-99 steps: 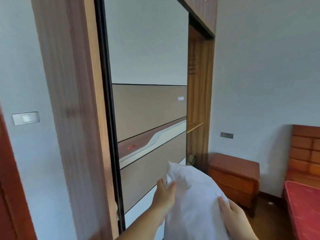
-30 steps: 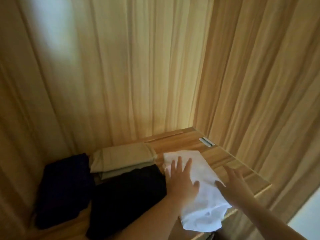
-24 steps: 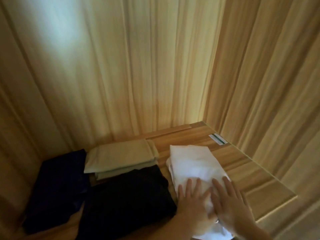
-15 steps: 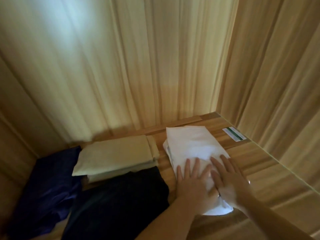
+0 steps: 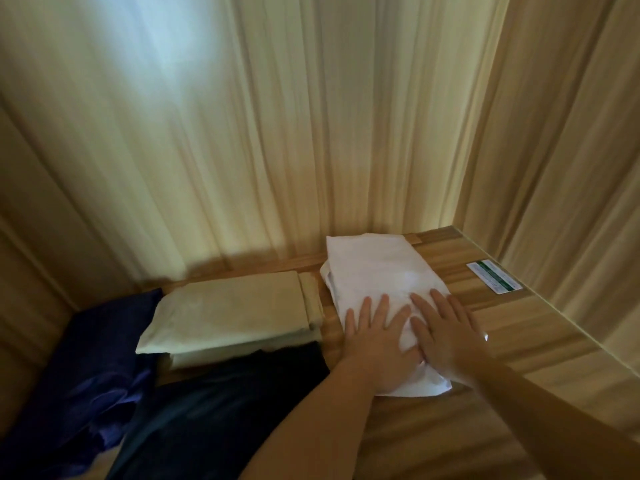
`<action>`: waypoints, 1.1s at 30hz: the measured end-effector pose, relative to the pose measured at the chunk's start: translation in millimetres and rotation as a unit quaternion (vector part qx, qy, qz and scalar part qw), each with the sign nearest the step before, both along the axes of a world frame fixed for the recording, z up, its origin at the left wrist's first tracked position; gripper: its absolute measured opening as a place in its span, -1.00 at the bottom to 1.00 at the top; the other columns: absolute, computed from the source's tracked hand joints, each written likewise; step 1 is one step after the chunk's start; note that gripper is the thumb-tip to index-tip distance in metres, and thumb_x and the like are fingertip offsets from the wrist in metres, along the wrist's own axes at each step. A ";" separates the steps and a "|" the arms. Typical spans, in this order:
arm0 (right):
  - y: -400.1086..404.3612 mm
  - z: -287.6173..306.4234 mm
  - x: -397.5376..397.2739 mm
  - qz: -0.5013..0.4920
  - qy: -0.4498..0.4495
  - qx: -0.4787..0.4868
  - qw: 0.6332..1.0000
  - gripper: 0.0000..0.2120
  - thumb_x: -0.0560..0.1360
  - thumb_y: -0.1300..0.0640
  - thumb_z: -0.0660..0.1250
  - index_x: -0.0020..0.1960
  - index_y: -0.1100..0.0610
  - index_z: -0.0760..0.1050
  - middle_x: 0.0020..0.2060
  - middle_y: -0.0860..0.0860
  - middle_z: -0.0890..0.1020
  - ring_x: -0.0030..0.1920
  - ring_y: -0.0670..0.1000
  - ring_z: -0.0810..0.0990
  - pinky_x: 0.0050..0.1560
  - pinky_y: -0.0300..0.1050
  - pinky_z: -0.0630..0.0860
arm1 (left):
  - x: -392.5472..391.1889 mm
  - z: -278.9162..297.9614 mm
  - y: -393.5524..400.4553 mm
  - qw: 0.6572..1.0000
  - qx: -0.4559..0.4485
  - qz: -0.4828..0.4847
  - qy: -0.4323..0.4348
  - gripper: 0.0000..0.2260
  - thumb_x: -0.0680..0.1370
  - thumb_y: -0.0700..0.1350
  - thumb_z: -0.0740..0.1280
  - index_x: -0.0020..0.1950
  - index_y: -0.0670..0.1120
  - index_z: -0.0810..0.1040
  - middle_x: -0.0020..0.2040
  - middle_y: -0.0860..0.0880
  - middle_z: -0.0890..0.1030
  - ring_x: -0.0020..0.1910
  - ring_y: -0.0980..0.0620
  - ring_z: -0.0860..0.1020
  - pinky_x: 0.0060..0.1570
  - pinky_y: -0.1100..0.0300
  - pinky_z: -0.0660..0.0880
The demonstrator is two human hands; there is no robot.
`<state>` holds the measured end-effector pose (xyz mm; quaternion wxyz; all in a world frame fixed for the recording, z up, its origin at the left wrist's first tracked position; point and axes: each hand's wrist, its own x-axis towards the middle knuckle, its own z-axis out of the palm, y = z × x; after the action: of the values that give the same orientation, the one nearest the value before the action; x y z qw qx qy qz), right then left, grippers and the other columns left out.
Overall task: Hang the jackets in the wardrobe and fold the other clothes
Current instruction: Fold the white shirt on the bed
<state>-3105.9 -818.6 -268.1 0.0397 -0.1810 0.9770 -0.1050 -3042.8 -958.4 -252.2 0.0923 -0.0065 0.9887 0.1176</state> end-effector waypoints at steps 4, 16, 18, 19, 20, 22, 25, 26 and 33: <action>2.0 8.1 11.8 -0.006 -0.004 0.020 1.000 -0.45 0.61 -0.22 -0.21 0.57 -0.13 -0.12 0.59 0.02 -0.04 0.57 0.11 -0.08 0.55 0.13 -0.07 | 27.4 24.6 -3.0 0.998 0.049 0.011 -0.031 -0.34 0.61 0.28 0.06 0.60 0.12 -0.17 0.61 0.00 -0.23 0.57 -0.06 -0.27 0.48 -0.08 -0.29; -31.5 99.2 175.3 0.021 0.068 -0.045 0.996 -0.47 0.62 -0.18 0.04 0.54 -0.04 0.13 0.53 -0.01 0.22 0.51 0.02 0.18 0.49 0.05 0.15 | 209.2 148.4 -71.0 0.993 -0.106 0.026 0.044 -0.62 0.60 0.04 0.20 0.37 -0.09 0.36 0.33 -0.14 0.43 0.28 -0.17 0.39 0.24 -0.08 0.30; -49.5 114.9 220.5 0.048 0.084 -0.055 0.994 -0.47 0.62 -0.15 0.08 0.53 0.02 0.16 0.49 0.00 0.27 0.48 0.02 0.25 0.45 -0.03 0.21 | 255.2 167.9 -81.9 0.985 -0.147 0.035 0.079 -0.68 0.59 0.03 0.22 0.26 -0.11 0.45 0.24 -0.13 0.50 0.22 -0.16 0.44 0.18 -0.05 0.34; -60.6 121.0 244.3 0.060 0.086 -0.065 0.992 -0.47 0.62 -0.13 0.11 0.52 0.04 0.18 0.46 0.00 0.32 0.44 0.02 0.31 0.40 -0.07 0.27 | 279.3 177.7 -87.1 0.981 -0.163 0.036 0.100 -0.71 0.58 0.02 0.23 0.22 -0.11 0.48 0.21 -0.12 0.52 0.20 -0.15 0.46 0.16 -0.02 0.36; -72.4 126.8 269.5 0.074 0.081 -0.081 0.991 -0.47 0.61 -0.11 0.15 0.52 0.05 0.20 0.44 -0.01 0.35 0.40 0.01 0.35 0.35 -0.09 0.31 | 302.3 187.6 -92.2 0.977 -0.174 0.039 0.115 -0.73 0.58 0.01 0.23 0.18 -0.11 0.51 0.18 -0.11 0.53 0.18 -0.14 0.47 0.12 -0.01 0.36; -98.6 134.0 317.3 0.109 0.047 -0.120 0.986 -0.48 0.60 -0.07 0.20 0.51 0.05 0.23 0.41 -0.02 0.36 0.37 0.00 0.39 0.33 -0.12 0.35 | 344.8 209.5 -101.6 0.970 -0.200 0.057 0.122 -0.78 0.58 -0.03 0.22 0.13 -0.10 0.52 0.12 -0.09 0.55 0.13 -0.13 0.48 0.09 -0.01 0.33; -142.6 143.0 379.3 0.154 -0.083 -0.197 0.965 -0.70 0.60 -0.02 0.21 0.28 0.05 0.49 0.20 -0.02 0.56 0.18 -0.03 0.54 0.24 -0.11 0.43 | 401.3 243.1 -108.2 0.954 -0.270 0.078 0.104 -0.82 0.58 -0.01 0.20 0.07 -0.07 0.51 0.06 -0.08 0.56 0.06 -0.11 0.50 0.01 -0.02 0.27; -157.9 149.3 399.3 0.156 -0.141 -0.235 0.949 -0.77 0.60 -0.01 0.20 0.10 0.05 0.57 0.03 -0.02 0.64 0.02 -0.04 0.60 0.17 -0.06 0.48 | 417.6 251.7 -110.0 0.947 -0.298 0.079 0.088 -0.84 0.59 -0.01 0.20 0.02 -0.06 0.49 0.05 -0.07 0.56 0.03 -0.10 0.50 0.03 -0.03 0.28; -218.7 172.5 483.9 0.123 -0.384 -0.425 0.810 -0.74 0.67 0.08 0.06 -0.13 -0.07 0.42 -0.15 -0.15 0.56 -0.10 -0.12 0.52 0.32 0.01 0.41 | 481.4 277.7 -109.5 0.825 -0.554 0.051 -0.104 -0.72 0.67 -0.02 0.11 0.28 -0.04 0.51 0.26 -0.04 0.54 0.29 -0.11 0.44 0.39 -0.11 0.15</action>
<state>-2622.0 -1037.3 -95.6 0.3431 -0.2431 0.7097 -0.5653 -2561.5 -1067.9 25.5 0.1698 -0.1190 0.8704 -0.4464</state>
